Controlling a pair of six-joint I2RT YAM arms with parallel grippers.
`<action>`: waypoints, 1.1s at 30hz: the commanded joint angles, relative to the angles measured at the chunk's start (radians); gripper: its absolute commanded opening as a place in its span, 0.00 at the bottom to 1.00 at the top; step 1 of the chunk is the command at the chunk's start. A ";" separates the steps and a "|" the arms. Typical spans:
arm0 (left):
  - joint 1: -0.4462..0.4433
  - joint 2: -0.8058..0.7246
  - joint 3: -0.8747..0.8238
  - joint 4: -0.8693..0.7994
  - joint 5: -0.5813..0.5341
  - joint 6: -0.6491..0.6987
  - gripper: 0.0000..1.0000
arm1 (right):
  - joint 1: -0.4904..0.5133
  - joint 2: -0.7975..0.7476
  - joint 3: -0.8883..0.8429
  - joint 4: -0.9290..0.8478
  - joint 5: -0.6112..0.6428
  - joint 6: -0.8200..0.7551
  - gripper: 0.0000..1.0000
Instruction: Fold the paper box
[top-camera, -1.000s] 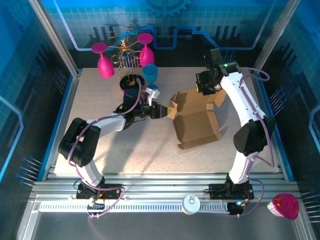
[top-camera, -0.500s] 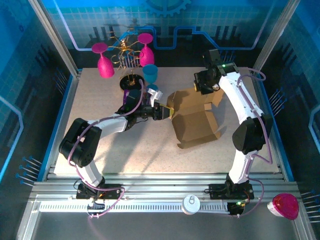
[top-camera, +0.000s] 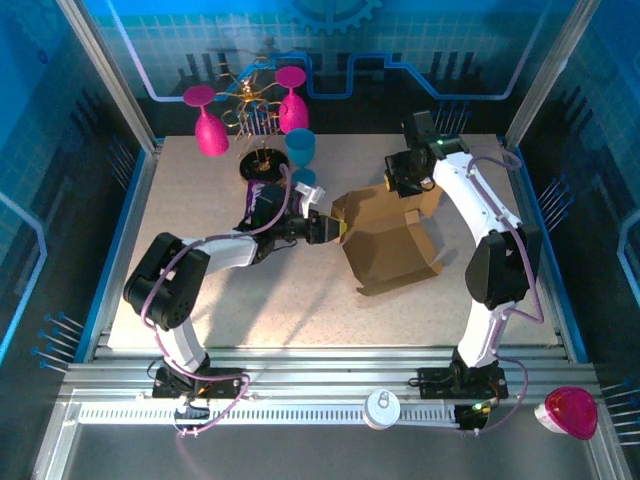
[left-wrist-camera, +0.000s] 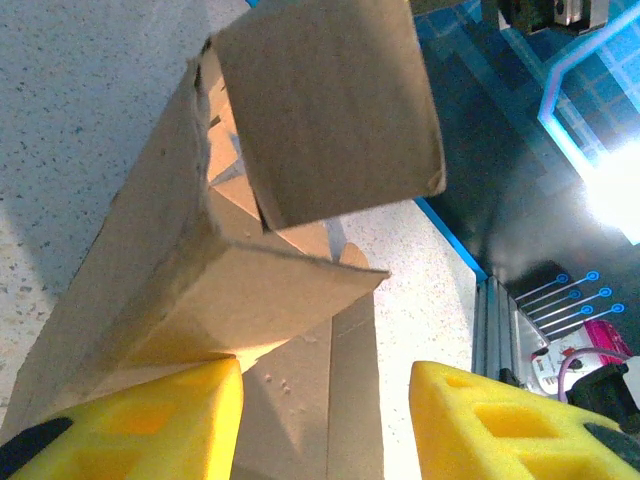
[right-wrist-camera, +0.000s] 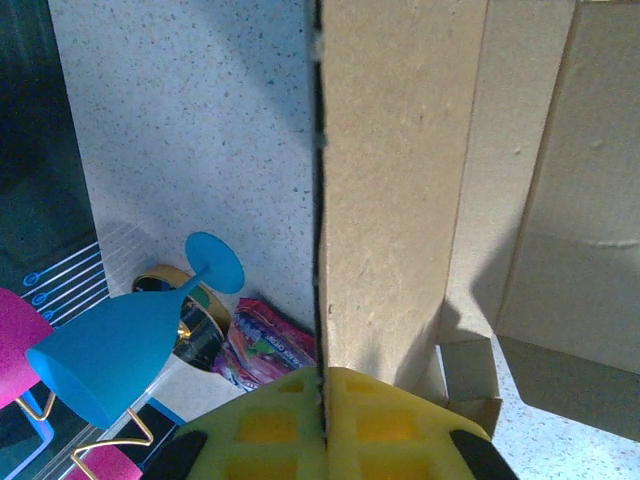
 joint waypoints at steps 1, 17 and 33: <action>-0.005 0.028 -0.028 0.074 -0.009 -0.040 0.48 | -0.011 -0.022 -0.010 0.014 -0.025 -0.008 0.00; 0.043 0.023 -0.201 0.492 -0.132 -0.553 0.53 | -0.025 -0.012 0.006 0.015 -0.017 -0.011 0.00; 0.003 0.189 -0.257 0.725 -0.474 -1.278 0.99 | -0.042 0.007 0.029 0.015 -0.043 -0.002 0.00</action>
